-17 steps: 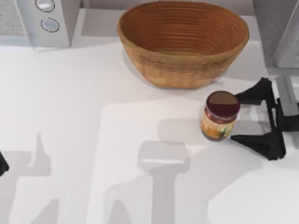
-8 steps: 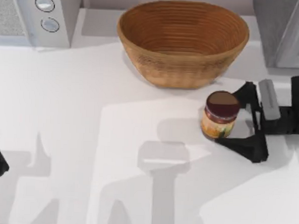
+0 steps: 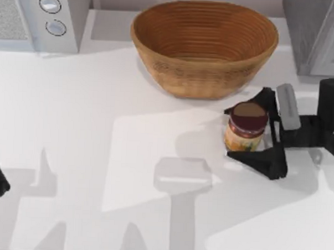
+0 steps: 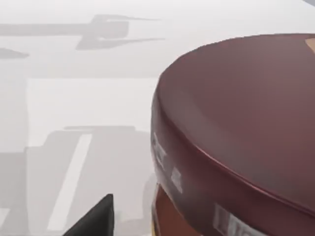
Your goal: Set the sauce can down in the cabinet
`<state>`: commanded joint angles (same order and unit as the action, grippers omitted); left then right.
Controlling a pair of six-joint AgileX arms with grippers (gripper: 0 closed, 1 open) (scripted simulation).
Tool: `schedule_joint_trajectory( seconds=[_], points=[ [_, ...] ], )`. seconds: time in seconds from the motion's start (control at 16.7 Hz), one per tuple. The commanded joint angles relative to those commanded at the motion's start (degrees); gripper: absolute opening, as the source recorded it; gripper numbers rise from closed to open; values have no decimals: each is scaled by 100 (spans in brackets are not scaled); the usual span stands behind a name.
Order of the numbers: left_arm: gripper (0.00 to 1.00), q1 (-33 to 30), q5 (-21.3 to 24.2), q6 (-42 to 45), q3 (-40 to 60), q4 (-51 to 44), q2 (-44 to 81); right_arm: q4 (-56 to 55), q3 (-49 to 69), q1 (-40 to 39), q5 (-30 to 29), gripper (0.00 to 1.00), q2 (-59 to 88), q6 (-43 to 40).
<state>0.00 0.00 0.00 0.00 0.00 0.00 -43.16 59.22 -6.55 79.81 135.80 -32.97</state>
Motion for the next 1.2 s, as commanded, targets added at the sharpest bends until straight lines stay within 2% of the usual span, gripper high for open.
schedule_joint_trajectory(
  seconds=[0.3, 1.08, 1.2],
  points=[
    [100, 0, 0, 0, 0, 0, 0, -40, -10, -11, -9, 100, -11, 39],
    [100, 0, 0, 0, 0, 0, 0, -40, -10, -11, -9, 2, -11, 39],
    [100, 0, 0, 0, 0, 0, 0, -40, -10, -11, -9, 0, -11, 39]
  ],
)
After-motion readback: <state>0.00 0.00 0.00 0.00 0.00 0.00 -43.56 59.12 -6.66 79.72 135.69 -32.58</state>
